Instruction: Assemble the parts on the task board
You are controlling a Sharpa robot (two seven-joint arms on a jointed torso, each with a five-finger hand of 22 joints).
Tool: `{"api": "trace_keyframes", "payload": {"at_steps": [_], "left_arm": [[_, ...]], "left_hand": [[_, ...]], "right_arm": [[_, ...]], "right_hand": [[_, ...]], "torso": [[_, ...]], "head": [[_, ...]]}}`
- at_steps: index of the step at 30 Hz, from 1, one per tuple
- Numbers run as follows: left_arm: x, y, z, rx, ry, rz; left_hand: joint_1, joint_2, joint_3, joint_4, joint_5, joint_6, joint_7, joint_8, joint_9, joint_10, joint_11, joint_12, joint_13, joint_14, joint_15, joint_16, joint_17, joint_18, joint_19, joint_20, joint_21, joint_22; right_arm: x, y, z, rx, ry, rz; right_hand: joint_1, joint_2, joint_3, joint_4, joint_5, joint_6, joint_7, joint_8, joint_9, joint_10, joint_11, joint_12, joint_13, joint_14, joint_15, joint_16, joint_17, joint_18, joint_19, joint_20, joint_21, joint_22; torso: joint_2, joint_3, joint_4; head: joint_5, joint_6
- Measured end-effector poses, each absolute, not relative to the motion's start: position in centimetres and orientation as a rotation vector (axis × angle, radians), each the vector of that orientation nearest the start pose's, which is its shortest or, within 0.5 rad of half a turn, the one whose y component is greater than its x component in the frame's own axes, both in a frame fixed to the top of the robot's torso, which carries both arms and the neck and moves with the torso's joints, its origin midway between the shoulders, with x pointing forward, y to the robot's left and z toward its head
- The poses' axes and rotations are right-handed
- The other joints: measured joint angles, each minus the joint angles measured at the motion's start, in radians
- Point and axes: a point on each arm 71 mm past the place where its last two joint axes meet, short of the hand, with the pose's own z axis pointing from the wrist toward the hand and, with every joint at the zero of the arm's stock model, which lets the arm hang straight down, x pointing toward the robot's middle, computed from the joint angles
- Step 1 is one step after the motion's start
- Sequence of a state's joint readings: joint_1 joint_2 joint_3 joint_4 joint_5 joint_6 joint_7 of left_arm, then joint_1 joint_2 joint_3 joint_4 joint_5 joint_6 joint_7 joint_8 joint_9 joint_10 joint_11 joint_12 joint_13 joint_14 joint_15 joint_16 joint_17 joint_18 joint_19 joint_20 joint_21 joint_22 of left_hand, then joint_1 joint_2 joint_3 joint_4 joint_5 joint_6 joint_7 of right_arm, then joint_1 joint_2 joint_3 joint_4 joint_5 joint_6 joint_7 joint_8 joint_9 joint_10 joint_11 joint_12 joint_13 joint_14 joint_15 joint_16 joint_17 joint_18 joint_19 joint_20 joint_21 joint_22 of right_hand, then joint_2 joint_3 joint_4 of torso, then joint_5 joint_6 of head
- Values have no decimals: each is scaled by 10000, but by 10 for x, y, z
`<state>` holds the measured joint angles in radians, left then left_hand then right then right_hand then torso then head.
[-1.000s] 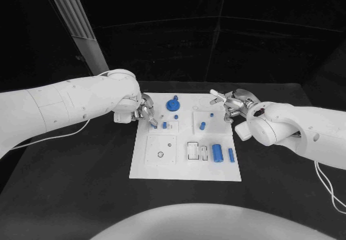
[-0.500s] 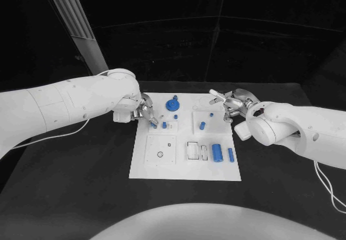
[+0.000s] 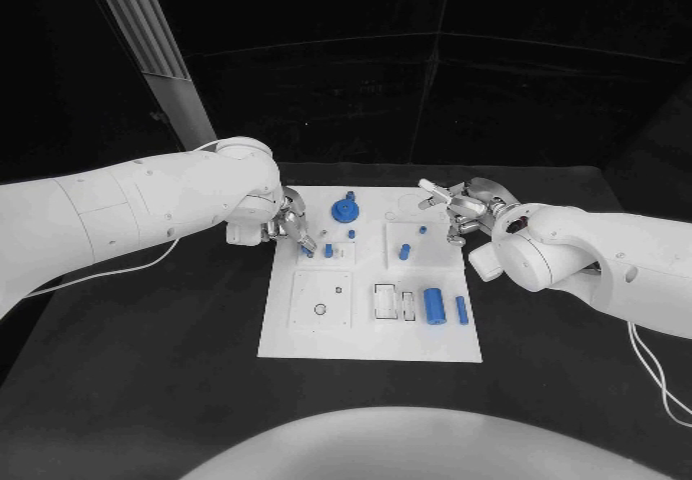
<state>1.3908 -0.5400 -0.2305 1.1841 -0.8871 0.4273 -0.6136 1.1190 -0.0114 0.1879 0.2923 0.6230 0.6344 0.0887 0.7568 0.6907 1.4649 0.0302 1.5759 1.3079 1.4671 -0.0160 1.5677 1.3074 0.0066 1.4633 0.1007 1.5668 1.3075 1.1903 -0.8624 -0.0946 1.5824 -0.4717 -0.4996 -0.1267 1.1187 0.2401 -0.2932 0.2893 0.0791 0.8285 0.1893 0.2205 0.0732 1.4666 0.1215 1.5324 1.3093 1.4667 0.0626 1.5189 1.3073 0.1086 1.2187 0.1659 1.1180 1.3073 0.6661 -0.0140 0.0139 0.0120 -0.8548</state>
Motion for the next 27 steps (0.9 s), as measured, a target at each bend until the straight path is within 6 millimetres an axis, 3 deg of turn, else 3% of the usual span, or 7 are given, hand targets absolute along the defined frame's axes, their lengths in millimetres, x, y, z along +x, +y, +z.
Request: {"api": "trace_keyframes", "payload": {"at_steps": [27], "left_arm": [[528,171,-220,-494,26064,-1898]], "left_hand": [[93,93,-27,-27,2,0,0,31,-2,0,0,0,0,0,0,0,0,0,0,0,0,0]], "right_arm": [[469,-213,-220,9499,18096,9358]], "right_hand": [[0,0,0,0,0,0,0,0,1,0,0,0,0,0,0,0,0,1,0,0,0,0]], "torso": [[1,-1,7]], "head": [[18,13]]}}
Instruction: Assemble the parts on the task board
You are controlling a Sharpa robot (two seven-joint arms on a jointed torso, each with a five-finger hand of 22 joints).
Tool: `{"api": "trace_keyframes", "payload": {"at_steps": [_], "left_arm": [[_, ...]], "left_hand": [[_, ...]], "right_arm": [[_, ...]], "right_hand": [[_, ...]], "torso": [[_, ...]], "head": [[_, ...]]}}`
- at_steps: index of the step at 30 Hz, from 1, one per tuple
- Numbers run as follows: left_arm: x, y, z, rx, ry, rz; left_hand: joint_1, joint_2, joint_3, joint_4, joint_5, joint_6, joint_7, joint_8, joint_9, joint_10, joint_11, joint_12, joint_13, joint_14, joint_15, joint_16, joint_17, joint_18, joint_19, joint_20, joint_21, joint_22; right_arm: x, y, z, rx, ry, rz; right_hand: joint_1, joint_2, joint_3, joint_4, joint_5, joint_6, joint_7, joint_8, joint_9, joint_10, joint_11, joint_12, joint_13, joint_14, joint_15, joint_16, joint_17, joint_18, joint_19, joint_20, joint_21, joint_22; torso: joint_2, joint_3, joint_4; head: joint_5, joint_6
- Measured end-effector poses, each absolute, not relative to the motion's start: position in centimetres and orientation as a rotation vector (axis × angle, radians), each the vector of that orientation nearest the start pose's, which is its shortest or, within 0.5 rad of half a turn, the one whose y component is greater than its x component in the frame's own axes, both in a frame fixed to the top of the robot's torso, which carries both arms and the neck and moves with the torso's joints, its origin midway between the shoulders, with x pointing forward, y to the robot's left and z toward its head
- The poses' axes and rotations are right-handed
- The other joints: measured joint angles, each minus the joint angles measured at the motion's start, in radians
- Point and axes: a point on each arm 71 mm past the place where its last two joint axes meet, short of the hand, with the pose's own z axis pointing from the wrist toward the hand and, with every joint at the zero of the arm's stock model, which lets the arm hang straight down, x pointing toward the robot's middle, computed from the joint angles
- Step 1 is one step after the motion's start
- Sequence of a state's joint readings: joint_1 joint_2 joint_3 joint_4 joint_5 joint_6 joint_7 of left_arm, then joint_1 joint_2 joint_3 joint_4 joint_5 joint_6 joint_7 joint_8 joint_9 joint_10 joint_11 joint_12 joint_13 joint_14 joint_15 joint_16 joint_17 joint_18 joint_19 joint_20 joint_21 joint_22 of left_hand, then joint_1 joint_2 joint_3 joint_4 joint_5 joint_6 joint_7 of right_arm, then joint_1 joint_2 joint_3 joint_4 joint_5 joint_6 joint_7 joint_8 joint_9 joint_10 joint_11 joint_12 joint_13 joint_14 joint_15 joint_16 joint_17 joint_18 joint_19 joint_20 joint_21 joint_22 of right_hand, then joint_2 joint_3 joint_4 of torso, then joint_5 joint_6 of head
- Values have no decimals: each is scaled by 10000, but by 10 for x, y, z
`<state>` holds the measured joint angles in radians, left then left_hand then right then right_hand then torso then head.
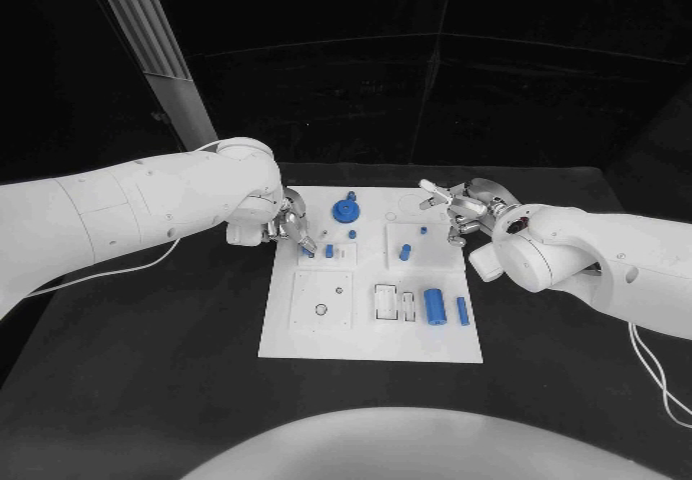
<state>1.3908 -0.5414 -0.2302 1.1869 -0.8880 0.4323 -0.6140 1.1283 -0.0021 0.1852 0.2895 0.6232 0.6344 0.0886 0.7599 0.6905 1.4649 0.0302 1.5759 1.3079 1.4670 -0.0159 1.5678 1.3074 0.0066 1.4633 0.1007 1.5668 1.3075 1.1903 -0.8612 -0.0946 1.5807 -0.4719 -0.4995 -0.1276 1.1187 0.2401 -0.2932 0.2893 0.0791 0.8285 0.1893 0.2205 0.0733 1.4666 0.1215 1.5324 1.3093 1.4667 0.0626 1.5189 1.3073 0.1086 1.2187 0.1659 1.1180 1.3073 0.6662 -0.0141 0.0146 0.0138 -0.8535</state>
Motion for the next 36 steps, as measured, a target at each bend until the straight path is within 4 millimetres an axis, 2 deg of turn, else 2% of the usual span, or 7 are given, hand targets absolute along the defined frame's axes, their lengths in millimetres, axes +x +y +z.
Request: {"api": "trace_keyframes", "payload": {"at_steps": [12,15,19,22,36], "left_arm": [[528,171,-220,-473,26077,-1920],[528,172,-220,-472,26084,-1931],[528,172,-221,-467,26090,-1978],[528,172,-221,-468,26092,-2013],[528,173,-221,-499,26140,-2148]], "left_hand": [[188,46,0,0,30,0,0,6,-1,0,0,0,0,0,0,0,0,1,0,0,0,0],[291,89,5,-5,246,58,-14,6,1,0,0,0,0,0,0,0,0,0,0,0,0,0],[576,135,117,-31,898,107,-33,6,15,0,0,0,0,0,0,0,0,1,0,0,0,0],[764,168,206,-77,1065,129,-55,6,17,0,0,0,0,-38,-38,0,0,1,0,0,0,0],[929,203,321,-123,1127,148,-63,42,29,0,0,0,1,-37,-36,0,0,1,27,-27,0,0]], "right_arm": [[469,-213,-220,9502,18100,9349],[469,-213,-220,9504,18101,9346],[469,-213,-220,9508,18105,9341],[469,-213,-220,9512,18111,9335],[469,-213,-220,9544,18152,9288]], "right_hand": [[0,0,0,0,0,0,0,0,0,0,0,0,0,0,0,0,0,0,0,0,0,0],[0,0,0,0,0,0,0,0,1,0,0,0,0,0,0,0,0,-1,0,0,0,0],[0,0,0,0,0,0,0,0,1,0,0,0,0,0,0,0,0,0,0,0,0,0],[0,0,0,0,0,0,0,0,1,0,0,0,0,0,0,0,0,-1,0,0,0,0],[0,0,0,0,0,0,0,51,1,0,0,0,0,0,0,0,0,0,0,0,0,0]], "torso": [[-1,1,-1],[-1,0,-1],[0,-1,-2],[0,-2,-3],[3,-2,-7]], "head": [[-15,0],[-17,3],[-23,8],[-23,9],[-23,-21]]}}
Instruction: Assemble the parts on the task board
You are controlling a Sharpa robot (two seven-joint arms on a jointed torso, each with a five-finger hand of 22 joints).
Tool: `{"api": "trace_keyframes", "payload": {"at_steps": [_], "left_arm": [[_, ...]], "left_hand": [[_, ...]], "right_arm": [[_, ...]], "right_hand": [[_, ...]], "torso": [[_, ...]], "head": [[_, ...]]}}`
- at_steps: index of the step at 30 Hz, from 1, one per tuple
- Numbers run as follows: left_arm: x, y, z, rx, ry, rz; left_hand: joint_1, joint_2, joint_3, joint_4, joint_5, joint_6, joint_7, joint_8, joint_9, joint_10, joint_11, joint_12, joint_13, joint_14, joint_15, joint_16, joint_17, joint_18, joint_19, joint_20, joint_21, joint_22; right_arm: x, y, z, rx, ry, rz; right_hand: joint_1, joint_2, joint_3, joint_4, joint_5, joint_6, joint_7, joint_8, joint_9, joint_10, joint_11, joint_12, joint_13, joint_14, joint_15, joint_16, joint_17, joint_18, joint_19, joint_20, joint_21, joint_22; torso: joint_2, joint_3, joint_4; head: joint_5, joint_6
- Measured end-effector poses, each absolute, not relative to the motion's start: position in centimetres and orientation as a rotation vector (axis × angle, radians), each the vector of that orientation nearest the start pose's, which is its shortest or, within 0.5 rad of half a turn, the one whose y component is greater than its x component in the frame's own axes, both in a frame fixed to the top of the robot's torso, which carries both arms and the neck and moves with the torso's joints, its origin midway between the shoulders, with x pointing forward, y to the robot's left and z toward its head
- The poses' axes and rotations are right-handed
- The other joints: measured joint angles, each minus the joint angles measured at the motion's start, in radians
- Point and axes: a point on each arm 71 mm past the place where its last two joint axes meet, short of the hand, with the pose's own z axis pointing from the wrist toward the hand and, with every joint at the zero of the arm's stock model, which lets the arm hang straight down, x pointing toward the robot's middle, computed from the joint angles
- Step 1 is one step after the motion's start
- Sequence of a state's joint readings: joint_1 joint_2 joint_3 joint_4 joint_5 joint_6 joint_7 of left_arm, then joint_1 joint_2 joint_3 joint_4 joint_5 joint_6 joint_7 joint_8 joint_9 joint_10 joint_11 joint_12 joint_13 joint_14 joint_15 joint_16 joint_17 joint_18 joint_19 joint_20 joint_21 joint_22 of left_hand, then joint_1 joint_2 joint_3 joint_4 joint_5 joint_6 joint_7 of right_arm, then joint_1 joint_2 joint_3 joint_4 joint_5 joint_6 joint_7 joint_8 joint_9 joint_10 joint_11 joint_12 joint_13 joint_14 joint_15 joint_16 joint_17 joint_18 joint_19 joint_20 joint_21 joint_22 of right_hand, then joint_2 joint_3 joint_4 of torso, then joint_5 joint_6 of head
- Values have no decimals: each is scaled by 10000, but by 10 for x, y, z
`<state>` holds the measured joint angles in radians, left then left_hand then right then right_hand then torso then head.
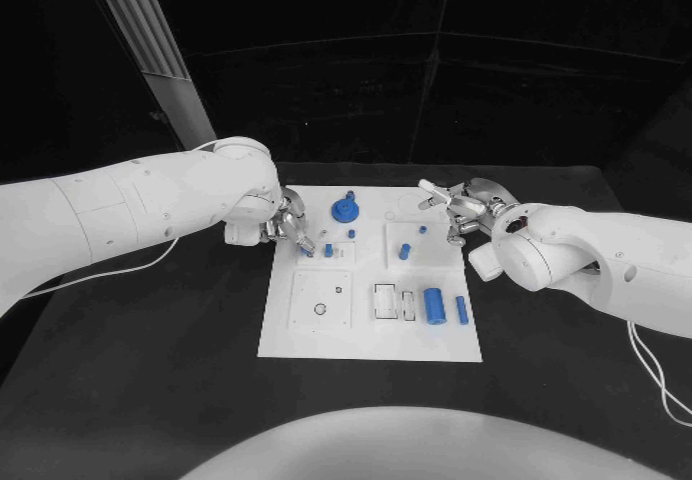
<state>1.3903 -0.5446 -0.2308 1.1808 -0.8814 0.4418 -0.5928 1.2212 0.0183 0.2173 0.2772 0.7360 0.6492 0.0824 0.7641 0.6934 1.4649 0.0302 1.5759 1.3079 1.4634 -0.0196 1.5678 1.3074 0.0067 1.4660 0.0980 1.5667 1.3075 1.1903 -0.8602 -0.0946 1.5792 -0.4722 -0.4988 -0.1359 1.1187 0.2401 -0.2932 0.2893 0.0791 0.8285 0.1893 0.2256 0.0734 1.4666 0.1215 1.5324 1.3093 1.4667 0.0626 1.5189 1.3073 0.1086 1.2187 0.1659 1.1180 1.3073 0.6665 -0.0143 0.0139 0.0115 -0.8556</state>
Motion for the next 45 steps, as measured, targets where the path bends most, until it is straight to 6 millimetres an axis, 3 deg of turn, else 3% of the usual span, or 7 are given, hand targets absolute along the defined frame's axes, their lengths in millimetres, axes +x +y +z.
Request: {"api": "trace_keyframes", "payload": {"at_steps": [45], "left_arm": [[527,173,-222,-381,26453,-2407]], "left_hand": [[36,-36,-1,0,-2,-1,0,4,6,0,0,0,0,0,1,0,0,0,0,0,0,0]], "right_arm": [[469,-213,-221,9591,18234,9183]], "right_hand": [[52,52,0,0,0,0,0,0,-9,0,0,0,0,0,0,0,0,0,0,0,0,0]], "torso": [[-4,2,2]], "head": [[-4,-11]]}}
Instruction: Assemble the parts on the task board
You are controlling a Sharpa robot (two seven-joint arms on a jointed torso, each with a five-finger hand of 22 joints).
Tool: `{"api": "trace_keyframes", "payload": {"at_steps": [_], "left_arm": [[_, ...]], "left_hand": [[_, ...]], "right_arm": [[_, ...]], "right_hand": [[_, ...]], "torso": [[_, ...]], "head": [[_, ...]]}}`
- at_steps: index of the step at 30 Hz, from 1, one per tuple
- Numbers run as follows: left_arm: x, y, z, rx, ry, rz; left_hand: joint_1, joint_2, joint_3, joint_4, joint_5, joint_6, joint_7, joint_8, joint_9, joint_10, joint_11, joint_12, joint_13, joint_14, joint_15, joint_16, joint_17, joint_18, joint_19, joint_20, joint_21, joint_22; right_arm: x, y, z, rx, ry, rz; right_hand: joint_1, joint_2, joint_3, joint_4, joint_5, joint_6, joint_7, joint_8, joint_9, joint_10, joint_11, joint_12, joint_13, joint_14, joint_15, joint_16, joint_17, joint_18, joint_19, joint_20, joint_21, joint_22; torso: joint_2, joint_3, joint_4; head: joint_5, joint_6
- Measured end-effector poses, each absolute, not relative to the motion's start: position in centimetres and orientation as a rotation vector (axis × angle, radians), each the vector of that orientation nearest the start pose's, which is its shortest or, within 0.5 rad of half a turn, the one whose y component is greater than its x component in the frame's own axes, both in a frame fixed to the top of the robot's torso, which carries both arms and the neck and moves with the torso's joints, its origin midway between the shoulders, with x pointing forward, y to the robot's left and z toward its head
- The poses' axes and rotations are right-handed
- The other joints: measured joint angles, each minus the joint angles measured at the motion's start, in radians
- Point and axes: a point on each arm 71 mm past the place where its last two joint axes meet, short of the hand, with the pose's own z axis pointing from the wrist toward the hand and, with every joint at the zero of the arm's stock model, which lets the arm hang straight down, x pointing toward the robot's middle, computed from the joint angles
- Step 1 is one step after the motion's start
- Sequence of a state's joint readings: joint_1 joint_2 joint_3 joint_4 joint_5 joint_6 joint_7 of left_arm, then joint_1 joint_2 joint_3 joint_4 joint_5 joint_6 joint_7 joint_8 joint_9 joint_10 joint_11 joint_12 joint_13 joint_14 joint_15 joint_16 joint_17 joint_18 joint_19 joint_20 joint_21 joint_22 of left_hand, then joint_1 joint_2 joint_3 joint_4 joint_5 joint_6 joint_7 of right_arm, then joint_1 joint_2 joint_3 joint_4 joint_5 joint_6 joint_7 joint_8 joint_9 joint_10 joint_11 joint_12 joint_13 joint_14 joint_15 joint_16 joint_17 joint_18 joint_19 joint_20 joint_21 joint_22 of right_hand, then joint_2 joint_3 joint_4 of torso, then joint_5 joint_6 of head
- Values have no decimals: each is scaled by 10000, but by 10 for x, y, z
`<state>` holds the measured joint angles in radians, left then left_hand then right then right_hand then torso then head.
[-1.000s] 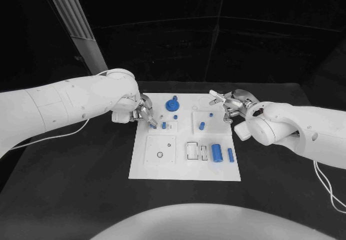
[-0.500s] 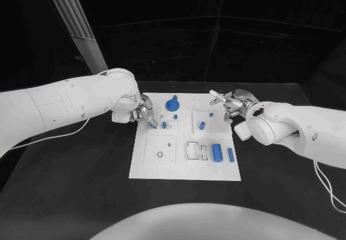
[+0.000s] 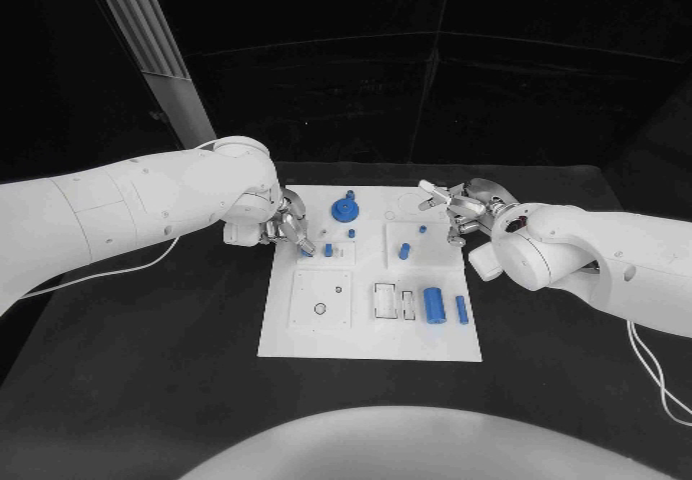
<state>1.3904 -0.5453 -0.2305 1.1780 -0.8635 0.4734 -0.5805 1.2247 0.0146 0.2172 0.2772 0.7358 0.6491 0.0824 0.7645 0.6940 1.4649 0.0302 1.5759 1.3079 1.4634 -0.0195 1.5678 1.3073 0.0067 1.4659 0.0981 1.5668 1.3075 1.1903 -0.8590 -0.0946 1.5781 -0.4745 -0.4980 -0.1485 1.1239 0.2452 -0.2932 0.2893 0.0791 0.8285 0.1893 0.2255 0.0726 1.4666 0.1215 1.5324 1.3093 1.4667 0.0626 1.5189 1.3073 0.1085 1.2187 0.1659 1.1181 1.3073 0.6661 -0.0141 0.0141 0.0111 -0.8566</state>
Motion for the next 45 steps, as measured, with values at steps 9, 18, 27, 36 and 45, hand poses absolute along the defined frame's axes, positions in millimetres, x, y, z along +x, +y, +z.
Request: {"api": "trace_keyframes", "payload": {"at_steps": [9,18,27,36,45], "left_arm": [[527,172,-222,-355,26490,-2399],[528,172,-222,-382,26494,-2322],[528,172,-222,-407,26485,-2268],[528,172,-222,-465,26435,-2331],[528,171,-223,-534,26342,-2523]], "left_hand": [[0,0,-20,20,0,0,0,0,-1,0,0,0,0,0,0,0,0,0,0,0,0,0],[-791,159,-573,153,-2094,-37,37,-163,-51,0,0,0,0,0,0,0,0,0,0,0,0,0],[-1575,305,-1295,177,-3717,-6,73,-242,-107,0,0,0,0,7,7,0,0,0,0,0,0,0],[-1952,368,-1698,177,-3867,-1,141,-239,-106,0,0,0,0,38,38,0,0,0,0,0,0,0],[-1952,369,-1697,177,-3867,-1,141,-238,-98,0,0,0,0,37,37,0,0,1,0,0,0,0]], "right_arm": [[469,-214,-221,9593,18238,9181],[469,-213,-221,9585,18248,9193],[469,-213,-221,9584,18249,9190],[469,-213,-221,9582,18251,9187],[469,-213,-221,9578,18257,9191]], "right_hand": [[0,0,0,0,0,0,0,0,0,0,0,0,0,0,0,0,0,0,0,0,0,0],[0,0,0,0,0,0,0,0,1,0,0,0,0,0,0,0,0,0,0,0,0,0],[0,0,0,0,0,0,0,0,2,0,0,0,0,0,0,0,0,1,0,0,0,0],[0,0,0,0,0,0,0,0,2,0,0,0,0,0,0,0,0,0,0,0,0,0],[0,0,0,0,0,0,0,0,2,0,0,0,0,0,0,0,0,0,0,0,0,0]], "torso": [[1,0,0],[2,0,0],[2,0,0],[-2,0,0],[-1,0,0]], "head": [[-11,-1],[-11,-12],[-16,-23],[-22,-1],[-26,15]]}}
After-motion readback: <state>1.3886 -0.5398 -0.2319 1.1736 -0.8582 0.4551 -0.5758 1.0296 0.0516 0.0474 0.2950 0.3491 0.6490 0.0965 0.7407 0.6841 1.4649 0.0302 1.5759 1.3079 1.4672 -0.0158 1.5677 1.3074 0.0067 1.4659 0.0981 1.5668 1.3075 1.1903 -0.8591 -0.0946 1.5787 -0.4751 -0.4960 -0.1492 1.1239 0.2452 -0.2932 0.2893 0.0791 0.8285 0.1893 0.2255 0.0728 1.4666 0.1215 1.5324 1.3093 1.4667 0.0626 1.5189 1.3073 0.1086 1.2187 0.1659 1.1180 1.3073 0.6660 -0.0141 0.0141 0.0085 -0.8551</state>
